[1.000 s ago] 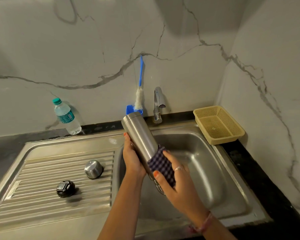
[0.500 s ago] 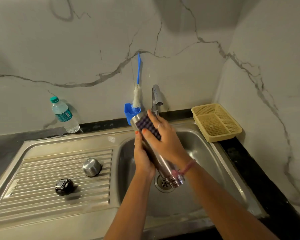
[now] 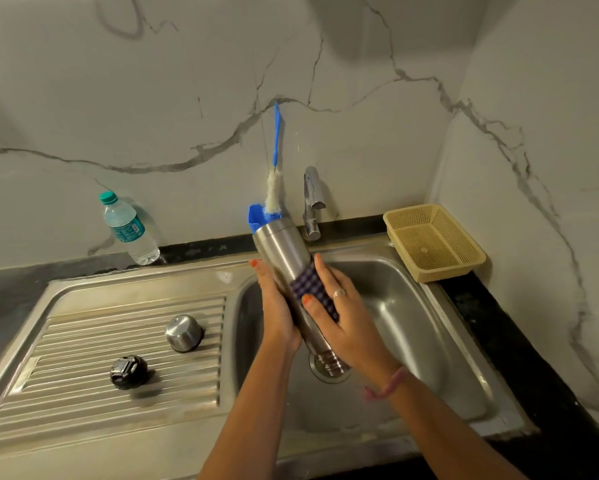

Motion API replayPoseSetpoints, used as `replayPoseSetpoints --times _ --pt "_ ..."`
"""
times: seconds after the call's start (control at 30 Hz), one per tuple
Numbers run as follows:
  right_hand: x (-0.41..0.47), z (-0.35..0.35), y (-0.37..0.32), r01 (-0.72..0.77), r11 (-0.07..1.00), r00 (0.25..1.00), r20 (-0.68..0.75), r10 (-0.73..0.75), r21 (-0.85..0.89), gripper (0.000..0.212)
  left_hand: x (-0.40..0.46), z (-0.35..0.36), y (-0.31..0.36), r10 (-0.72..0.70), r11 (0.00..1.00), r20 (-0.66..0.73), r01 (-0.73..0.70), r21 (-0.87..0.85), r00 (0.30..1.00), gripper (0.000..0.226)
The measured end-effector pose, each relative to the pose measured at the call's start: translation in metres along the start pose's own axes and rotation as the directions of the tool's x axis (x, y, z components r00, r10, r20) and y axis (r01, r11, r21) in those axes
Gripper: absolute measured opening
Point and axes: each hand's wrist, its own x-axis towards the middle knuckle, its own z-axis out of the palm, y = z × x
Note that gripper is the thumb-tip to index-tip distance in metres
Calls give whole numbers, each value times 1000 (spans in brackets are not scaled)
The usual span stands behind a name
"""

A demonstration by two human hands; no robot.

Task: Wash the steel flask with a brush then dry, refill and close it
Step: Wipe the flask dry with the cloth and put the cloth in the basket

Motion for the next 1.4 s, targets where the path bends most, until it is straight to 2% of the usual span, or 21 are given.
replayPoseSetpoints --times 0.07,0.13,0.23,0.3,0.4,0.53,0.6,0.67,0.7,0.77,0.8,0.9,1.0,1.17,1.27,1.33,1.4 --pt "29 -2 -8 -41 999 999 -23 42 27 62 -5 4 -3 7 999 24 -8 49 1000 85" --pt "57 -5 -15 -59 996 997 -37 61 69 63 -10 7 -8 -1 997 41 -2 72 999 86" --pt "79 -6 -21 -71 993 997 -8 72 99 62 -9 4 -12 18 1000 59 -18 -6 998 70" --pt "73 -2 -20 -62 997 998 12 62 50 62 -8 0 -10 53 998 88 -49 -49 995 57" --pt "37 3 -15 -69 998 997 37 69 9 63 -4 -7 1 17 992 27 -13 -124 999 51" --pt "-23 10 -7 -94 993 990 108 86 70 63 7 -22 10 -24 987 -72 13 -157 997 66" --pt "-32 12 -4 -145 987 984 112 137 68 63 5 -23 8 -45 992 -110 31 -122 993 65" --pt "-25 11 -3 -149 987 985 98 143 59 63 4 -20 3 -64 994 -138 50 -101 988 68" --pt "-17 10 -3 -141 988 986 101 135 56 63 3 -18 2 -58 995 -142 46 -86 988 77" --pt "10 9 -4 -145 989 983 116 140 33 64 6 -15 2 -34 999 -110 30 -35 993 96" --pt "26 9 -6 -155 988 982 108 152 23 65 5 -13 2 -16 1000 -83 15 -14 996 95" --pt "76 5 -12 -166 981 986 41 162 105 69 1 -7 -3 19 999 31 -20 38 999 73" --pt "104 -5 -22 -198 976 977 99 189 90 64 0 -8 -9 18 995 60 -24 95 998 59" --pt "60 2 -13 -115 992 985 121 120 -53 64 2 -8 3 -2 997 3 2 -71 1000 42" --pt "15 11 2 -120 990 982 135 129 -73 64 3 -12 5 -69 992 -47 63 -112 997 59" --pt "-8 14 4 -100 990 986 124 113 -104 64 1 -13 2 -94 995 -51 92 -49 994 77" --pt "-20 14 4 -99 989 989 98 109 -105 63 1 -13 -2 -74 996 -63 77 43 995 85"
